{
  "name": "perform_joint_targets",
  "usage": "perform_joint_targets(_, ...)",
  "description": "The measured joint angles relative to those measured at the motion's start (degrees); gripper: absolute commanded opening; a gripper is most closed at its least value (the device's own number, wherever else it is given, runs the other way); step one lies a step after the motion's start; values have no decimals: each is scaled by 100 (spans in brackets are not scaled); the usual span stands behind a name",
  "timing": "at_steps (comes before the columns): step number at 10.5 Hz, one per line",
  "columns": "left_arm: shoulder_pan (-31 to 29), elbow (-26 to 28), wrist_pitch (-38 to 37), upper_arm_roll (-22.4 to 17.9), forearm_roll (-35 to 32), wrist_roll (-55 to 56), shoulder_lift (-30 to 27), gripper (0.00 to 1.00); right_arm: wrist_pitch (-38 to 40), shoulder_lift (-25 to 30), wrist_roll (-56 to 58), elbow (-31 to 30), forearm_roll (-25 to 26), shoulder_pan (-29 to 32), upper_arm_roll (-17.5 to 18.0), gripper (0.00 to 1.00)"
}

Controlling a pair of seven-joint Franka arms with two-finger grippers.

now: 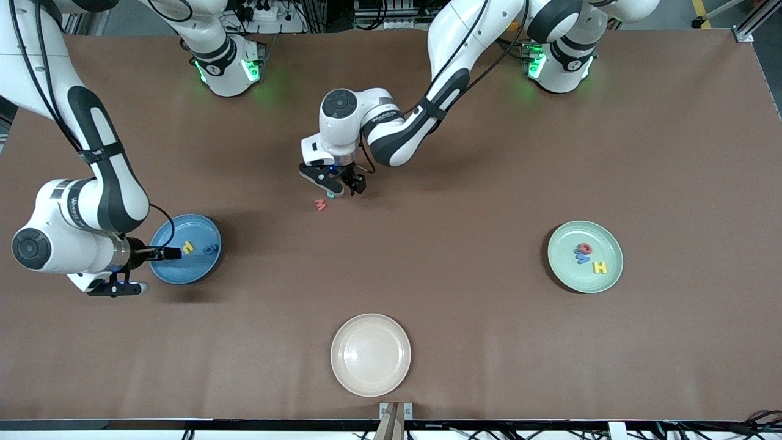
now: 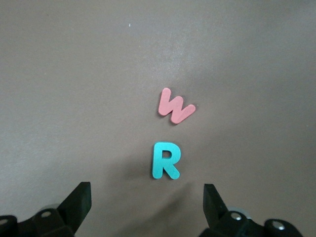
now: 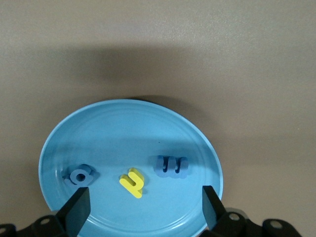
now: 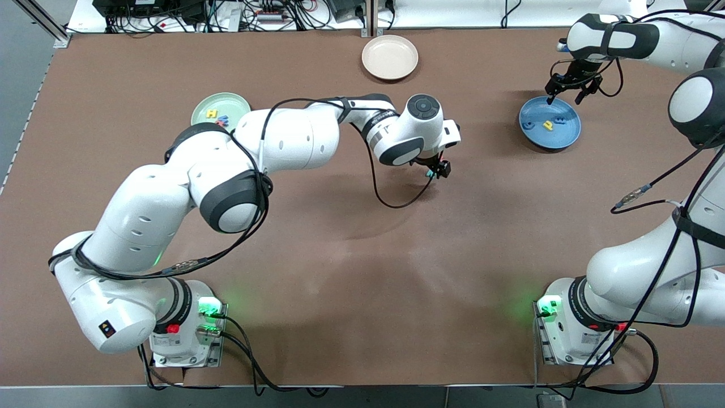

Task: Sort upper and lower case letters into plates
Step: 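Grasp the teal R with the left gripper while the right gripper releases the m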

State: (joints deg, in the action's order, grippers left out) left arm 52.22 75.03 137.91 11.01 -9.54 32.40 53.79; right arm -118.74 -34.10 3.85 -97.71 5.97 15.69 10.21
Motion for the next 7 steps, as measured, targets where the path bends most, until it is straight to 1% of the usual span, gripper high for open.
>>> perform_joint_targets(3, 4, -99, 208, -1, 0, -125, 157, 99, 1, -87, -5, -24, 0, 34, -28, 100)
perform_joint_targets(7, 121, -148, 290, -1, 0, -151, 242, 83, 8, -90, -5, -28, 0, 34, -26, 100)
